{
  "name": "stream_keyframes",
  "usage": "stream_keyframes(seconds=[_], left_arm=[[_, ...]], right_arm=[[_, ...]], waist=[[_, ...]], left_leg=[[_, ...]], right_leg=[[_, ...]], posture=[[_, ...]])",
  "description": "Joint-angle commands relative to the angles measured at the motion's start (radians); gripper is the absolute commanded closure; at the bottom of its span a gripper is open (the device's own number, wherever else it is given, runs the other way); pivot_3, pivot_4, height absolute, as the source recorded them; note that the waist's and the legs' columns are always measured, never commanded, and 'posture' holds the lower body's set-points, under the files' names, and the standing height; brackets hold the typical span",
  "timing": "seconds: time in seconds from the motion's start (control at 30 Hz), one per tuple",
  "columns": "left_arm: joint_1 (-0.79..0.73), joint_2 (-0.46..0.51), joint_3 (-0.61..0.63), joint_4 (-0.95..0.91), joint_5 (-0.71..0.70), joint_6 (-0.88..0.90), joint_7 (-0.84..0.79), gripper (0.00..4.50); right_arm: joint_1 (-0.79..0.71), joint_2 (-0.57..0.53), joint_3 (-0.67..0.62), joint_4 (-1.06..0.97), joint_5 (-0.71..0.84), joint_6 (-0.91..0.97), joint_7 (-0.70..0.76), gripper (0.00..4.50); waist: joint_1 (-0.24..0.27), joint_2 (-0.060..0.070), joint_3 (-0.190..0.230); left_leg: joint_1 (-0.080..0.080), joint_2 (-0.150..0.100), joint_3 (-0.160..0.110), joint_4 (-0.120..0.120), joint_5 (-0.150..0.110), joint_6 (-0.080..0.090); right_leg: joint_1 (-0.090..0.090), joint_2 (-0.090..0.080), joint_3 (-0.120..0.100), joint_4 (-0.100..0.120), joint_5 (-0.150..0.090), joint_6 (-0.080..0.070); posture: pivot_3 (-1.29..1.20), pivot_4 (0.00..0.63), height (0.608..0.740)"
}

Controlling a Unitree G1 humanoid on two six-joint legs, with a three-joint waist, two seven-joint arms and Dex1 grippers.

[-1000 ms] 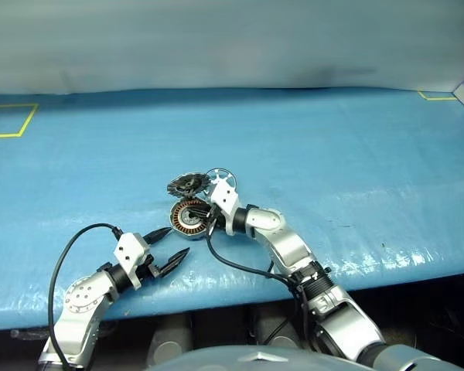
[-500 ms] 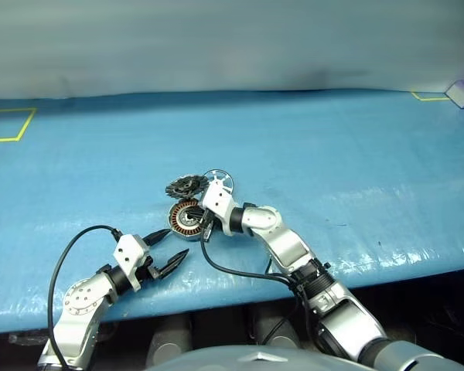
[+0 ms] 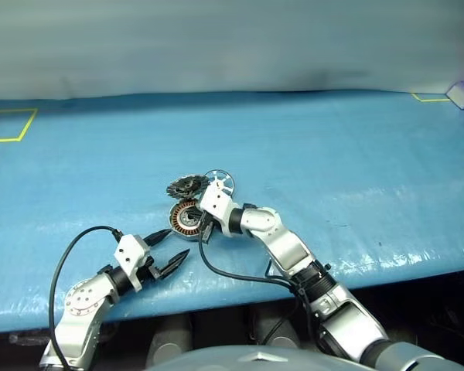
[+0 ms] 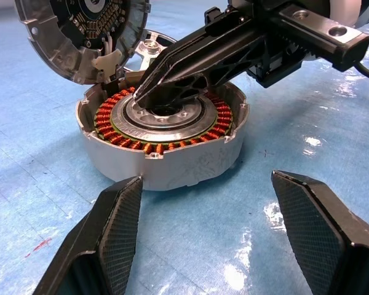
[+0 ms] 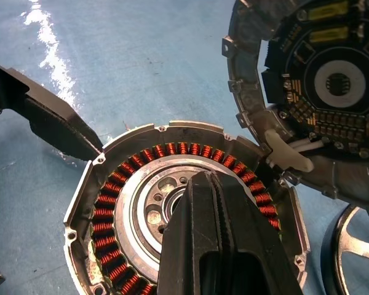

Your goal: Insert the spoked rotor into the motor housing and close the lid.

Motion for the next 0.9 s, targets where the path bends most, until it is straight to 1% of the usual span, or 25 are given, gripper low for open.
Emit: stream_keyframes(seconds=[0.03, 0.1, 0.23, 0.3, 0.47, 0.57, 0.9], left_arm=[[-0.002, -0.005, -0.005, -0.025, 0.003, -0.012, 0.002, 0.83], [-0.003, -0.005, -0.006, -0.024, 0.002, -0.011, 0.002, 0.83], [-0.006, -0.007, -0.009, -0.018, 0.004, -0.012, 0.0, 0.83], [-0.008, -0.007, -0.01, -0.015, 0.005, -0.012, -0.001, 0.83], [-0.006, -0.011, -0.008, -0.017, -0.004, -0.01, -0.005, 0.83], [0.006, -0.005, 0.001, -0.025, -0.023, -0.006, -0.018, 0.83], [0.068, 0.05, 0.074, -0.079, -0.102, 0.0, -0.072, 0.83]], right_arm=[[0.018, -0.003, -0.046, -0.093, 0.058, -0.015, 0.012, 4.45], [0.027, -0.006, -0.063, -0.141, 0.075, 0.01, 0.004, 4.45], [0.044, -0.02, -0.078, -0.215, 0.106, 0.051, 0.006, 4.45], [0.046, -0.034, -0.08, -0.238, 0.099, 0.068, -0.006, 4.45], [0.047, -0.121, -0.056, -0.238, 0.03, 0.094, -0.017, 4.45], [0.044, -0.145, -0.079, -0.219, 0.017, 0.104, -0.042, 4.45], [-0.008, -0.083, -0.17, -0.127, 0.031, 0.06, -0.151, 4.45]], waist=[[0.0, 0.0, 0.001], [0.0, 0.0, 0.001], [0.0, 0.0, 0.001], [0.0, 0.0, 0.001], [0.003, 0.0, 0.001], [0.003, 0.0, 0.001], [-0.003, -0.001, 0.002]], left_leg=[[-0.002, 0.0, 0.0, 0.0, 0.0, 0.0], [-0.005, 0.0, 0.0, 0.0, 0.0, 0.0], [-0.005, 0.0, 0.0, -0.001, 0.0, 0.0], [-0.005, 0.0, 0.0, -0.001, 0.0, 0.0], [-0.005, 0.0, 0.0, 0.0, 0.0, 0.0], [-0.005, 0.0, 0.001, -0.001, 0.0, 0.0], [-0.005, 0.0, 0.001, -0.002, 0.0, 0.0]], right_leg=[[-0.001, 0.0, 0.0, 0.0, 0.0, 0.0], [-0.004, 0.0, 0.0, 0.0, 0.0, 0.0], [-0.005, 0.0, 0.0, 0.0, 0.0, 0.0], [-0.005, 0.0, 0.0, 0.0, 0.0, 0.0], [-0.005, 0.0, 0.0, 0.0, 0.0, 0.0], [-0.005, 0.0, 0.0, 0.0, 0.0, 0.0], [-0.006, 0.0, 0.0, 0.0, 0.0, 0.0]], posture=[[0.0, 0.15, 0.74], [0.0, 0.15, 0.74], [0.0, 0.15, 0.74], [0.0, 0.15, 0.74], [0.0, 0.15, 0.74], [0.0, 0.15, 0.74], [0.0, 0.15, 0.74]])
